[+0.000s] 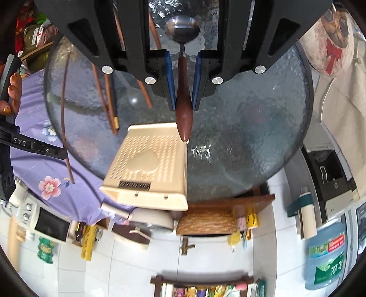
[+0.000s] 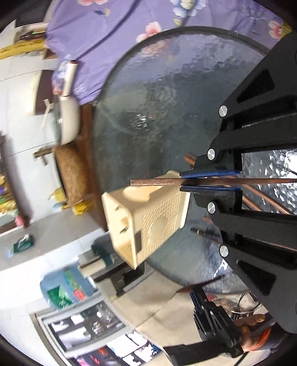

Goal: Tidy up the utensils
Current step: 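Lift the ladle with the left tool while the right tool carries the chopstick into the cream holder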

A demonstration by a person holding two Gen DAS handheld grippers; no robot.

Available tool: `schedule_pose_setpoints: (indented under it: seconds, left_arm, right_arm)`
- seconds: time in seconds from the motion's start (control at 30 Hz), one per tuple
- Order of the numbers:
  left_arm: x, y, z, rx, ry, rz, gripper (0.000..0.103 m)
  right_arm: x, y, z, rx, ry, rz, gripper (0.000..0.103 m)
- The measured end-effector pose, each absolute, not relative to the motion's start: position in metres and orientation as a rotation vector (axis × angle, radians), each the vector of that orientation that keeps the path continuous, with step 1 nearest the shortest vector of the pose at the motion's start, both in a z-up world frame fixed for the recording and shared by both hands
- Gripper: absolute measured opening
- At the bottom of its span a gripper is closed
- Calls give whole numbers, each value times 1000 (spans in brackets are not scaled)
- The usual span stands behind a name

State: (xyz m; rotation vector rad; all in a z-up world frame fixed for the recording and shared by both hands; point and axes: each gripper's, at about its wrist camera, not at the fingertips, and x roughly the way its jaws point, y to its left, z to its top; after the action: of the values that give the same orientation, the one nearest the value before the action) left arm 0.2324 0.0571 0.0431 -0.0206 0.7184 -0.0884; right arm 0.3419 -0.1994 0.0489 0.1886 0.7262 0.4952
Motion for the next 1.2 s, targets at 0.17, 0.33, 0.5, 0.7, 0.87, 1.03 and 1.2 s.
schedule_pose_setpoints:
  seconds: [0.17,0.33,0.5,0.7,0.87,1.03,1.2]
  left_arm:
    - [221,54,56,-16,667,-99,14]
    - [215,54,60,-14,650,-102,14]
    - [211,55,75,-17,624,-113,14]
    - [217,55,95,-28,594,-128,14]
    - [233,53,131,-47,527,-127,14]
    - [256,50,187,-94,440,-130,14]
    - [288,42,227,-110,361,-74,14]
  right_arm:
    - [313,-201,73,158,655,539,7]
    - [294,-206,89,141,604,563,7]
    - [285,-209,107,143,576,588,7]
    - [285,-204,125,153,537,595,7]
    - [298,-189,148,173,469,592,7]
    - [320,-172,200,199,345,569,7]
    - [350,-155,244,198,231,488,7]
